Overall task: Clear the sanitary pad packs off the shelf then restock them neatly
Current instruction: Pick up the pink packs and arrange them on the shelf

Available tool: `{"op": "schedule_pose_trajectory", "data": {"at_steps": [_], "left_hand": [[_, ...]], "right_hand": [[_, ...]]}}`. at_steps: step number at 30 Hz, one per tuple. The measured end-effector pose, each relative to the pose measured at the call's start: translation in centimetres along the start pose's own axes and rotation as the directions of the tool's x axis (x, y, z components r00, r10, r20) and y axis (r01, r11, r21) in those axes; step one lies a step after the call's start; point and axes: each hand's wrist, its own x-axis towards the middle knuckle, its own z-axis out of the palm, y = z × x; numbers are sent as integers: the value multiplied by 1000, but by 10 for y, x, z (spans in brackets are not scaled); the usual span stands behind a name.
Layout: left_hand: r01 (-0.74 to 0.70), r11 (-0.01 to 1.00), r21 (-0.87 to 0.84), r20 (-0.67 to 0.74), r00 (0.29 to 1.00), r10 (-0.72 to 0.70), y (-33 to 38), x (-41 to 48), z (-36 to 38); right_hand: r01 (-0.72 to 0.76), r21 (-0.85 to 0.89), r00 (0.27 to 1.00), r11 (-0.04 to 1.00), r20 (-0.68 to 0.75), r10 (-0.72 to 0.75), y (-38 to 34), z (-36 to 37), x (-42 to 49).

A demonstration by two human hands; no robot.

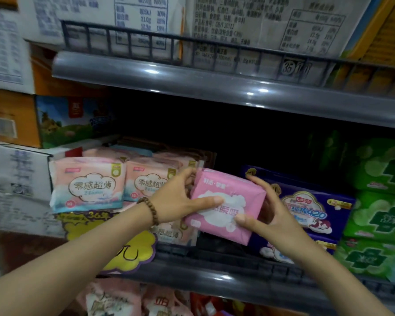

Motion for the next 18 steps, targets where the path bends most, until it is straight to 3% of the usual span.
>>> {"op": "schedule_pose_trajectory", "data": {"at_steps": [3,4,6,8,10,12,14,18], "left_hand": [[45,999,21,-110,993,-42,-8,-31,-24],[81,995,52,-139,988,-73,-13,-42,-31],[162,981,106,-173,975,-143,-24,-59,-40],[202,972,117,-178,968,-180,-32,-71,-40],[223,968,114,-188,962,-200,-38,-75,-36],[234,970,63,-198,956,-218,-43,-72,-31],[250,967,37,-193,952,-239,-46,-66,-27],[243,960,136,-195,957,-214,-46,-52,-24]], "right_hand": [[9,-46,999,999,-44,-11,-14,-6,27],[26,-112,997,993,-71,-34,-14,-8,40],[31,-383,999,923,7,-31,-10,-9,66],[30,-703,988,710,129,87,0,-2,88],[21,-864,953,503,169,251,12,7,104],[-42,-894,904,446,156,397,22,13,112],[-68,-900,879,431,150,453,29,15,114],[-26,-921,919,388,131,371,24,4,116]]}}
